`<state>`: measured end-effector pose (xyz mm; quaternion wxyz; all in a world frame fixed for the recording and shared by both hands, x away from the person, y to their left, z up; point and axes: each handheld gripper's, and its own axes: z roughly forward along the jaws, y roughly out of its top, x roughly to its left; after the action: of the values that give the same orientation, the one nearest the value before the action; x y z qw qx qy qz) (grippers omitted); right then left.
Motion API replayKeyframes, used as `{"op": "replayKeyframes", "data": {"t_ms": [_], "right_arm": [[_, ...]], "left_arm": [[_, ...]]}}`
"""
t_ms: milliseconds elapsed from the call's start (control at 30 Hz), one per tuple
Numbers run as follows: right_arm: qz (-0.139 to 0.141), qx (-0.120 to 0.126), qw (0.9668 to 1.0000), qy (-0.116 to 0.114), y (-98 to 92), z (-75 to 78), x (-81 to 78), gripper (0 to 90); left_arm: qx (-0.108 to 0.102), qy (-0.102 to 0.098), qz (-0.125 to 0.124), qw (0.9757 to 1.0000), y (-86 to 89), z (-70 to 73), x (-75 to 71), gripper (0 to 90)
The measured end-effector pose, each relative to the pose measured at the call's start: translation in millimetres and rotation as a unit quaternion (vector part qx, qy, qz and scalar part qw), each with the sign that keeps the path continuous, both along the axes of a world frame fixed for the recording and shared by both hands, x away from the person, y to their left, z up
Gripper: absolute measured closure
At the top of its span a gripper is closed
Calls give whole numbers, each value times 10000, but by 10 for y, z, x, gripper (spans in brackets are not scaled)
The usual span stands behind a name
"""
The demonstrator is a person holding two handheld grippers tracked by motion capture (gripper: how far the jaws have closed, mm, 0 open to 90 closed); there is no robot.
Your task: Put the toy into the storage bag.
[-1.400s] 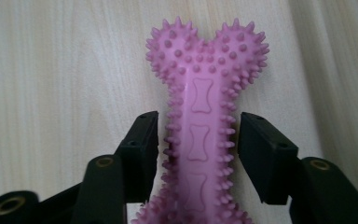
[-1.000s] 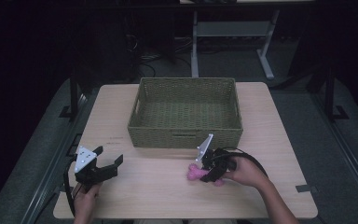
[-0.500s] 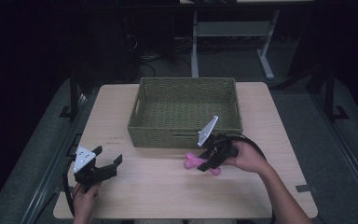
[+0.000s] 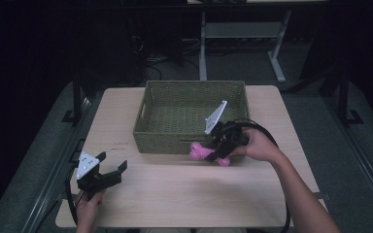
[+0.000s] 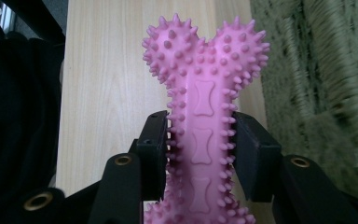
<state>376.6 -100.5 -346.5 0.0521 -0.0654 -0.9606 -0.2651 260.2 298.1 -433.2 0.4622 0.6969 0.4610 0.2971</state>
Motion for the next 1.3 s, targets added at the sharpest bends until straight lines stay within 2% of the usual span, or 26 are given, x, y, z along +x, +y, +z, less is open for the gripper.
{"op": "replayKeyframes", "data": {"t_ms": [233,300,733,900,1100,1200,1300], "right_arm": [[2,-31,10000,-83,4,145,111,576],[-6,-42,9999,-104,11,218,168,576],[-60,-98,9998,-146,70,443,474,576],[-81,-59,9999,-132,84,472,592,576],[-229,-147,9996,-99,81,486,713,576],[-256,-54,9996,-73,65,479,780,576],[-310,-170,9994,-54,70,452,846,576]], "left_arm": [[16,7,-7,10000,-6,-2,5,139],[14,9,-12,10000,-8,-3,8,138],[-14,3,28,10000,13,0,6,138],[-8,2,25,10000,13,1,10,139],[-22,-1,35,10000,-4,0,15,138],[-13,-1,15,10000,-12,2,16,138],[-13,13,3,10000,-25,1,27,139]]}}
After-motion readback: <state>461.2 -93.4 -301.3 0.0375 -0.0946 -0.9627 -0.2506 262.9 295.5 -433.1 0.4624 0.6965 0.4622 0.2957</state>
